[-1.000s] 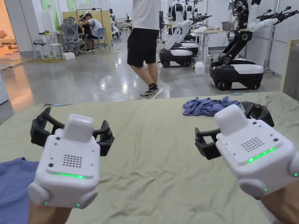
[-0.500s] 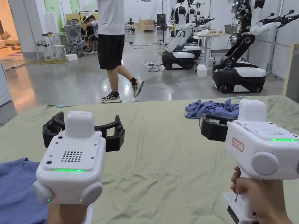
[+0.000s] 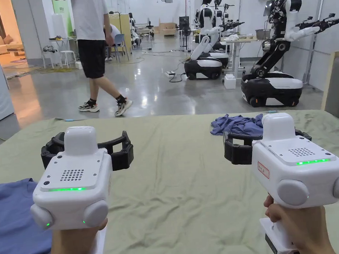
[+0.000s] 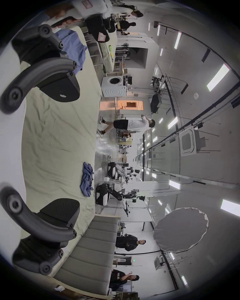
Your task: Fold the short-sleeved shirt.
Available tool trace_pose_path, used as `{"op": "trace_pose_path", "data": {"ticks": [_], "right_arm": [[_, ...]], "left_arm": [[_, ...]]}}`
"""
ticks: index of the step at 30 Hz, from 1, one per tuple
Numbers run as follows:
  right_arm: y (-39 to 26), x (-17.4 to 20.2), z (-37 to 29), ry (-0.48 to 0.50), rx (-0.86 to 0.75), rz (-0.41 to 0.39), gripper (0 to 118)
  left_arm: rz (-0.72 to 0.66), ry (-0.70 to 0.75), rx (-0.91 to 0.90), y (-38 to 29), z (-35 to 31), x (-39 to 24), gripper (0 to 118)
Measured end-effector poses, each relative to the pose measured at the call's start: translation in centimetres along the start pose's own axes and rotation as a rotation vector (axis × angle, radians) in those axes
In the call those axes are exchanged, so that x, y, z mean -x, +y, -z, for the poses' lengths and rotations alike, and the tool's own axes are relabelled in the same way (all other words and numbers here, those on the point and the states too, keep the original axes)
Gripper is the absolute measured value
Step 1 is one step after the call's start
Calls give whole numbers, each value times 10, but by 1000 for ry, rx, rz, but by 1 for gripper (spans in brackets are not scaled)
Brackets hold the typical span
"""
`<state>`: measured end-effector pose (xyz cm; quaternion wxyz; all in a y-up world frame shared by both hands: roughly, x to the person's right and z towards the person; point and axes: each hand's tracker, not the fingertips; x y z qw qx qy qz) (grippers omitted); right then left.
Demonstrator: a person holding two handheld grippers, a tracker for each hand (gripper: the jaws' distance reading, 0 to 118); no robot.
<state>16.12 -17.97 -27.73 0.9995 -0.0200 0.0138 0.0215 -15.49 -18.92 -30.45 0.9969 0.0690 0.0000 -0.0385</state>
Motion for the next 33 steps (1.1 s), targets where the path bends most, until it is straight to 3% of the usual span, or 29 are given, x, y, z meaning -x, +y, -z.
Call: {"op": "trace_pose_path", "data": {"ticks": [16, 30, 31, 32, 33], "right_arm": [[6, -16, 5, -14, 7, 84, 118], [6, -18, 8, -35, -10, 70, 118], [6, -17, 8, -61, -1, 72, 113], [7, -17, 10, -91, 34, 64, 92], [8, -18, 12, -82, 49, 56, 4]], "left_arm": [[87, -37, -60, 3, -4, -14, 118], [91, -73, -58, 7, -6, -17, 118], [80, -81, -47, 9, -6, -16, 118], [66, -96, -52, 9, -7, -15, 101], [79, -79, -61, 9, -8, -16, 15]]}}
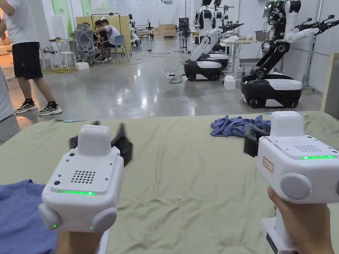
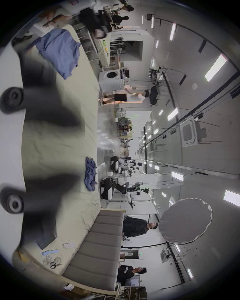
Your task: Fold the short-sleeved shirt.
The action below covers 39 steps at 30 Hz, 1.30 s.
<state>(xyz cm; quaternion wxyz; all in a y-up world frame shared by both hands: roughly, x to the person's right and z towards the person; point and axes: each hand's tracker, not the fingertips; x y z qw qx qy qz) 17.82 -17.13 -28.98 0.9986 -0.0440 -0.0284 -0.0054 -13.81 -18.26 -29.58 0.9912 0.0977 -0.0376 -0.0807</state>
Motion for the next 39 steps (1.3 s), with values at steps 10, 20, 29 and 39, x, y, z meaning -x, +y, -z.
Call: {"op": "trace_pose_path", "data": {"ticks": [10, 20, 29, 39], "right_arm": [[-4, -14, 2, 15, 4, 58, 2], [19, 84, 41, 219, -24, -1, 2], [33, 265, 55, 595, -12, -15, 2], [25, 364, 50, 808, -2, -70, 2]], "left_arm": [[-28, -4, 16, 6, 2, -3, 0], [-11, 121, 50, 7, -5, 67, 0], [48, 456, 161, -3, -53, 203, 0], [82, 639, 252, -4, -102, 268, 0]]}}
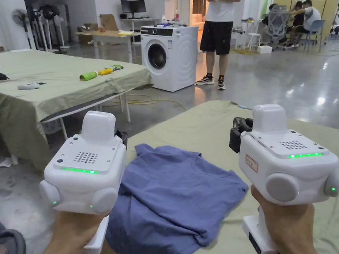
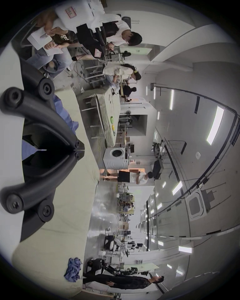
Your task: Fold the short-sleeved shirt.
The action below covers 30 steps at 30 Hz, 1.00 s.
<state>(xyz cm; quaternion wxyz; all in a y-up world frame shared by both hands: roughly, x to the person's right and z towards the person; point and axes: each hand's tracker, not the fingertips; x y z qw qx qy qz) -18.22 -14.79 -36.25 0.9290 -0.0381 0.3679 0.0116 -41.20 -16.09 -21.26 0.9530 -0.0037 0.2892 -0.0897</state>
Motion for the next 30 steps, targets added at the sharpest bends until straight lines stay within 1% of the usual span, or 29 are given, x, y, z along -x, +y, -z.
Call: {"op": "trace_pose_path", "data": {"ticks": [1, 4, 6, 7, 8, 11, 13, 14, 15, 17, 18, 19, 21, 22, 23, 24, 25, 26, 27, 30], "right_arm": [[-2, 1, 3, 4, 2, 9, 2], [-9, 0, 10, 19, 30, 35, 2], [-18, -4, 16, 41, 68, 59, 2], [-23, -5, 17, 41, 77, 62, 2], [-28, -6, 19, 33, 89, 63, 2], [-43, -11, 28, 35, 134, 61, 2], [-54, -13, 35, 35, 166, 60, 2], [-57, -14, 39, 37, 179, 63, 2], [-61, -16, 42, 38, 192, 63, 2], [-68, -21, 48, 43, 213, 62, 2], [-71, -22, 54, 45, 222, 61, 2], [-74, -25, 57, 44, 230, 62, 2], [-77, -30, 63, 65, 245, 66, 2], [-78, -31, 67, 69, 250, 61, 2], [-79, -33, 69, 70, 253, 53, 2], [-81, -34, 70, 69, 253, 42, 2], [-83, -35, 72, 66, 253, 34, 2], [-84, -36, 73, 66, 251, 33, 2], [-86, -38, 73, 65, 249, 32, 2], [-89, -40, 76, 64, 250, 29, 2]], "left_arm": [[1, -1, 16, 2, 6, 1, 0], [14, -73, 109, 9, 40, -5, 0], [-18, -126, 185, 10, 74, -16, 0], [-25, -163, 251, 8, 93, -23, 0], [-4, -188, 319, 4, 114, -33, 0], [43, -293, 591, -24, 186, -64, 0], [73, -266, 827, -56, 231, -89, 0], [62, -270, 890, -71, 245, -96, 0], [53, -267, 938, -91, 266, -102, 0], [48, -276, 1004, -116, 286, -115, 0], [25, -278, 1028, -128, 296, -120, 0], [2, -269, 1052, -132, 287, -124, 0], [-14, -255, 1123, -150, 303, -131, 1], [-8, -283, 1159, -157, 311, -134, 19], [-49, -345, 1173, -173, 330, -133, 61], [-82, -396, 1230, -182, 340, -135, 102], [-112, -441, 1303, -188, 344, -136, 103], [-141, -456, 1333, -194, 351, -139, 103], [-148, -461, 1361, -194, 342, -144, 103], [-57, -403, 1300, -197, 343, -155, 103]]}}
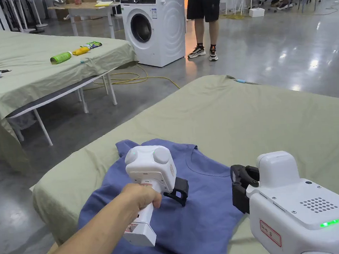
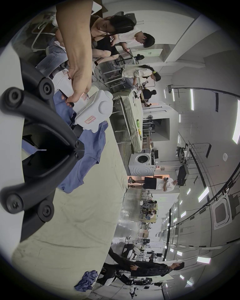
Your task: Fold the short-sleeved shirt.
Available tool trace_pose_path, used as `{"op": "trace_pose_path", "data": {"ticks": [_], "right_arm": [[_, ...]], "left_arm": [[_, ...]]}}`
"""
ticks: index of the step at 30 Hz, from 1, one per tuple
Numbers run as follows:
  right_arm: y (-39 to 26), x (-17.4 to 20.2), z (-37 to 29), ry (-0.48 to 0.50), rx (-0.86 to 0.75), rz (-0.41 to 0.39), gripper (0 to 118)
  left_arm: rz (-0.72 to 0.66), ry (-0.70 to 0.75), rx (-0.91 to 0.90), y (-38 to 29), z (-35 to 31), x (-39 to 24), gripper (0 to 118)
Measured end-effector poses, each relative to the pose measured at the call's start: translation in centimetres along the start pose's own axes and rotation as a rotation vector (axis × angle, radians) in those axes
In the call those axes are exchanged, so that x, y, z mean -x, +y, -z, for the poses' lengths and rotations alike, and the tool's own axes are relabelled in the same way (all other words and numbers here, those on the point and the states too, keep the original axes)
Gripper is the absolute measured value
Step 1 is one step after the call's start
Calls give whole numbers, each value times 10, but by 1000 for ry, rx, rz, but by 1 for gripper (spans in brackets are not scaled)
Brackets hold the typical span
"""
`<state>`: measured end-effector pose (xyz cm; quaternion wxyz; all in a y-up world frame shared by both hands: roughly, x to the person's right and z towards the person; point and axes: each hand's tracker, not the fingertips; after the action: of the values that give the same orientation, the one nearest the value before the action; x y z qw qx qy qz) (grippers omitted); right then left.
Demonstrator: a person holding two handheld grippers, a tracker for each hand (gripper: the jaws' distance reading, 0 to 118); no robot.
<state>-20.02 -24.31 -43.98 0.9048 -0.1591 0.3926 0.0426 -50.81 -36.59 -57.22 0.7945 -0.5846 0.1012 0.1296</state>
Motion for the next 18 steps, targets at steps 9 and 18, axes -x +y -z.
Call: {"op": "trace_pose_path", "data": {"ticks": [9, 18], "right_arm": [[3, -9, 1, 3, -7, 25, 2], [0, -17, -16, -7, -20, 42, 2]], "left_arm": [[42, 92, -19, 0, 3, -25, 66], [160, -4, -153, -33, -14, -62, 0]]}}
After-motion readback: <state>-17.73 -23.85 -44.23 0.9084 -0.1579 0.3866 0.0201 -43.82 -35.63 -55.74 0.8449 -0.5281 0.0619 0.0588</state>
